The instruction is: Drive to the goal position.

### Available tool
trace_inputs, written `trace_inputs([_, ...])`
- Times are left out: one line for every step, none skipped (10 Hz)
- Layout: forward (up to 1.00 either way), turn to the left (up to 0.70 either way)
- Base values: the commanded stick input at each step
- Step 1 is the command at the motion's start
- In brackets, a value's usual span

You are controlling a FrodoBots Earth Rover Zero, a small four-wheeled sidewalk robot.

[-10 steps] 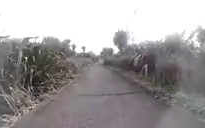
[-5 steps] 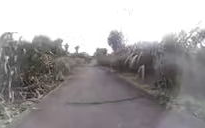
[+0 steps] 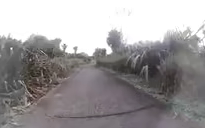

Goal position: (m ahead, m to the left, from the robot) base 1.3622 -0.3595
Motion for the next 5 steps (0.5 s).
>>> trace_inputs([0.7,0.0])
trace_inputs([0.7,0.0])
trace_inputs([0.7,0.0])
trace_inputs([0.7,0.0])
trace_inputs([0.7,0.0])
